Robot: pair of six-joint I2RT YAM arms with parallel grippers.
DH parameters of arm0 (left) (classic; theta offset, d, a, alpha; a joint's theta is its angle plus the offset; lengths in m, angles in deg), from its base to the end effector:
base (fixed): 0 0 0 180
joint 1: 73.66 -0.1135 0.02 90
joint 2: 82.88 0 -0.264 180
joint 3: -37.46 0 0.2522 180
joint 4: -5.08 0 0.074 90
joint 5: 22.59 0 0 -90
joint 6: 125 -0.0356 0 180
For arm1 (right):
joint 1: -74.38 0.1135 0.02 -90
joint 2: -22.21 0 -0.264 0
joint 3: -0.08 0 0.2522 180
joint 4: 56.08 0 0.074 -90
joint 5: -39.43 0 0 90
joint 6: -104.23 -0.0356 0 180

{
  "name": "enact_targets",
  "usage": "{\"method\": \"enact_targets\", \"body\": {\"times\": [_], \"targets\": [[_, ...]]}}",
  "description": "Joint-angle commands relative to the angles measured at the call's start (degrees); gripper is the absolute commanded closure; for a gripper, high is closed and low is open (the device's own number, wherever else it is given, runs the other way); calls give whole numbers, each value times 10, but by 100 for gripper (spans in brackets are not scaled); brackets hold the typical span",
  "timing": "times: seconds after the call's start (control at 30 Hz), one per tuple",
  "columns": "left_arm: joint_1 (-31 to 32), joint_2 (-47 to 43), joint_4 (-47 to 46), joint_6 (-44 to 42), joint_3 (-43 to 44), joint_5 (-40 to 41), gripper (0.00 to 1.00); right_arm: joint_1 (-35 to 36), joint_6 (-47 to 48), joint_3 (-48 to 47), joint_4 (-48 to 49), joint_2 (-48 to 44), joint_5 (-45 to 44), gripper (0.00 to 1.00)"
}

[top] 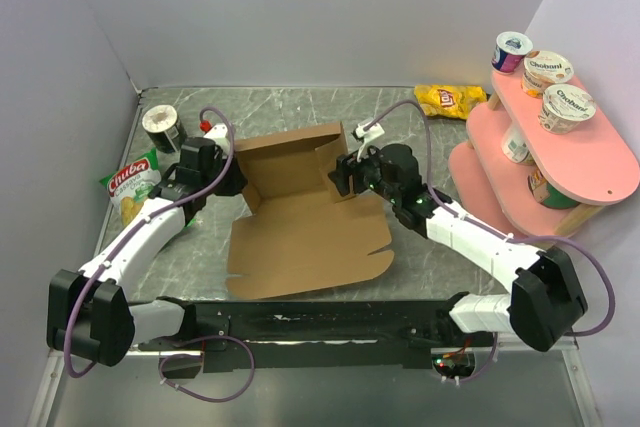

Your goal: Fold the paper box

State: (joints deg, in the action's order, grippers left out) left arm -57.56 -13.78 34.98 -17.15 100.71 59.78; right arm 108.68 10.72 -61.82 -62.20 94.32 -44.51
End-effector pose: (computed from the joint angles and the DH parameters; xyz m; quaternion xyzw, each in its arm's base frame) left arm 0.2537 -0.0781 0.2706 0.0168 0.8884 -0.1895 0.4178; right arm 0.2392 0.1677 0.2893 -0.2427 0.7622 0.2340 0.5527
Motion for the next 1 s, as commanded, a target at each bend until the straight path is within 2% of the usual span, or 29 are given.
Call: {"method": "enact_targets", "body": {"times": [0.0, 0.13, 0.27, 0.3, 0.33, 0.47, 0.6, 0.67, 0.7, 0.8, 0.97], "targets": [[18, -34, -41, -2, 3, -78, 90, 2, 3, -35, 45, 22, -90, 32], [24, -33, -37, -6, 4, -82, 91, 1, 8, -39, 72, 51, -98, 36], [34, -41, -38, -15, 1, -81, 91, 1, 16, -58, 87, 79, -97, 48], [39, -43, -36, -17, 1, -76, 91, 1, 21, -62, 94, 86, -98, 56], [41, -45, -35, -18, 1, -73, 91, 1, 23, -65, 97, 98, -100, 59], [46, -48, -33, -26, 2, -71, 91, -1, 30, -78, 103, 118, -98, 62], [46, -49, -31, -29, 6, -89, 91, -17, 48, -75, 106, 119, -84, 28], [46, -53, -36, -30, 3, -99, 91, -27, 48, -70, 106, 111, -69, 20], [46, -55, -36, -31, 2, -101, 91, -38, 46, -67, 109, 108, -49, 13], [46, -54, -34, -32, 3, -105, 91, -54, 47, -61, 121, 94, -18, 11], [46, -51, -37, -35, 3, -125, 91, -77, 65, -57, 128, 87, 35, 16]]}}
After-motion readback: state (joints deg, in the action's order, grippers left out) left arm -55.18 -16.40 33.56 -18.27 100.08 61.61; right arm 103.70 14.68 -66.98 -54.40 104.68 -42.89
